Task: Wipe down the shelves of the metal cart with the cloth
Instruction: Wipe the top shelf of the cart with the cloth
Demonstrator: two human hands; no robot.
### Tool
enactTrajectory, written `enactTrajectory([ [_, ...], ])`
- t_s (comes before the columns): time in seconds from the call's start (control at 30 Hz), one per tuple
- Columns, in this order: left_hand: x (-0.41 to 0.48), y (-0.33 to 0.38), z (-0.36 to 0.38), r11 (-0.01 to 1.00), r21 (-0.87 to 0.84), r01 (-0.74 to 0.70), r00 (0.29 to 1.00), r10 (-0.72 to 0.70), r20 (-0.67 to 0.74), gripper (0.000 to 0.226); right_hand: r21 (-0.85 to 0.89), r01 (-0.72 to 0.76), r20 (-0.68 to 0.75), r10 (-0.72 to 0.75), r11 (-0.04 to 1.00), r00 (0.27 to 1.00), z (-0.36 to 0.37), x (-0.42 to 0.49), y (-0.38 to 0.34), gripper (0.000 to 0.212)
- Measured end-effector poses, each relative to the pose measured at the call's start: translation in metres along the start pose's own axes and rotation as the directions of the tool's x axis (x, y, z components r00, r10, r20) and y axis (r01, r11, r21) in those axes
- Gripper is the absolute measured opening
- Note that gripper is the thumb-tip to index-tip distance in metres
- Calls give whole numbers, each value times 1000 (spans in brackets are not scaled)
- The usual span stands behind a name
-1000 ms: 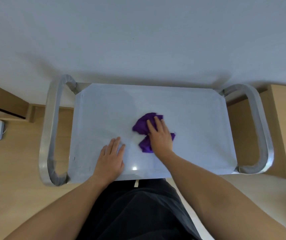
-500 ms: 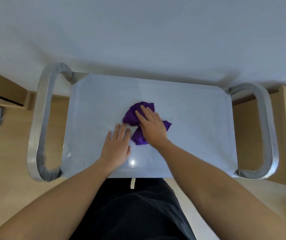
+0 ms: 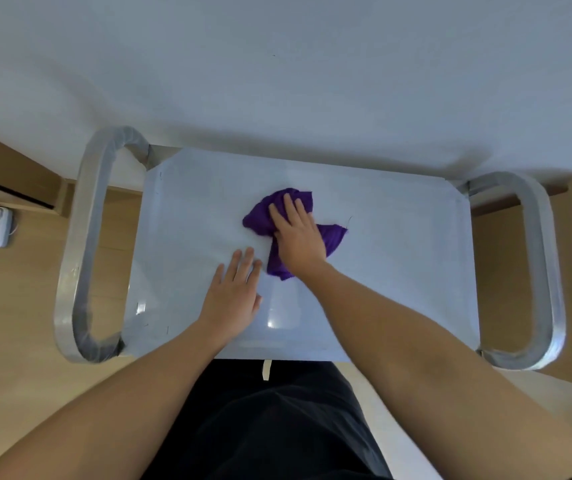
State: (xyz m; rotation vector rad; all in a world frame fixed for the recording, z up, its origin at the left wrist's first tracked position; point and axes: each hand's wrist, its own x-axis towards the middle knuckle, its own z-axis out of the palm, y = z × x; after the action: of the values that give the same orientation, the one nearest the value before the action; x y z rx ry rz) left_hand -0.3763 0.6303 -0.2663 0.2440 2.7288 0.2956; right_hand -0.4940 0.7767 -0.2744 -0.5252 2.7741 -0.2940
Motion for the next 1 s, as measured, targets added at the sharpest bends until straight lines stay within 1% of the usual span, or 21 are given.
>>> enactTrajectory([
  [0.03, 1, 0, 0, 1000, -3, -2, 1000, 2, -1, 70, 4, -24, -12, 24, 1000, 1000, -6, 4, 14, 59],
  [0.1, 2, 0, -1, 1000, -12, -4, 1000, 4, -1, 70, 43, -180, -39, 181, 983, 983, -17, 6, 51, 57],
  [0.2, 1, 2, 1, 999, -28, -17, 1000, 17, 6, 68, 115, -476, -28, 482, 872, 876, -39, 5, 98, 56],
  [0.23, 0, 1, 2, 999, -29, -20, 1000, 20, -5, 68, 117, -523, -3, 526, 845, 850, -43, 8, 101, 56],
  [0.27, 0, 0, 3, 999, -25, -22, 1000, 21, -13, 68, 97, -535, 8, 537, 839, 844, -45, 12, 97, 56],
  [0.33, 0, -1, 5, 1000, -19, -23, 1000, 23, -17, 68, 28, -455, -11, 456, 890, 890, -40, 24, 71, 59],
  [0.4, 0, -2, 3, 1000, -21, -22, 999, 21, -24, 70, -8, -238, -22, 238, 971, 971, -28, 31, 33, 61],
  [0.43, 0, -2, 2, 1000, -20, -23, 1000, 23, -16, 71, -18, -111, -16, 111, 994, 994, -21, 29, 12, 60],
  [0.47, 0, -2, 2, 1000, -16, -26, 1000, 25, -2, 71, -15, -12, 2, 12, 1000, 1000, -16, 26, -3, 60],
  [0.5, 1, -1, 2, 1000, -13, -26, 1000, 26, 9, 71, -5, 40, 18, -40, 999, 999, -14, 24, -10, 61],
  [0.57, 2, 1, 2, 1000, -5, -22, 1000, 22, 11, 71, 35, 38, -2, -38, 999, 999, -20, 25, 5, 64],
  [0.63, 3, 3, 3, 1000, -6, -22, 1000, 22, 6, 73, 116, -124, -24, 128, 985, 991, -30, 23, 41, 65],
  [0.67, 3, 4, 5, 1000, -9, -24, 1000, 24, 8, 73, 149, -247, -29, 254, 958, 967, -36, 20, 64, 66],
  [0.73, 3, 5, 6, 999, -3, -35, 999, 35, -2, 73, 148, -481, 0, 487, 864, 874, -48, 13, 99, 70],
  [0.77, 2, 5, 7, 999, -4, -34, 999, 34, -11, 72, 122, -555, 21, 557, 823, 830, -52, 11, 106, 72],
  [0.8, 1, 6, 8, 1000, -7, -31, 999, 31, -19, 72, 86, -591, 30, 591, 802, 806, -52, 12, 104, 74],
  [0.83, 1, 6, 10, 1000, -4, -27, 999, 27, -25, 72, 51, -591, 25, 590, 805, 807, -51, 14, 95, 74],
  [0.87, 1, 6, 10, 1000, 3, -22, 999, 22, -31, 71, 25, -555, 12, 555, 832, 832, -49, 17, 82, 73],
  [0.9, 1, 7, 10, 1000, 7, -15, 999, 15, -34, 71, 6, -485, 2, 485, 875, 875, -45, 20, 66, 71],
  [0.97, 3, 9, 7, 1000, 16, 3, 999, -2, -36, 67, -27, -270, 0, 271, 962, 963, -31, 19, 35, 69],
  [1.0, 4, 12, 5, 1000, 26, 15, 999, -14, -38, 64, -38, -178, 16, 179, 983, 984, -25, 15, 22, 72],
])
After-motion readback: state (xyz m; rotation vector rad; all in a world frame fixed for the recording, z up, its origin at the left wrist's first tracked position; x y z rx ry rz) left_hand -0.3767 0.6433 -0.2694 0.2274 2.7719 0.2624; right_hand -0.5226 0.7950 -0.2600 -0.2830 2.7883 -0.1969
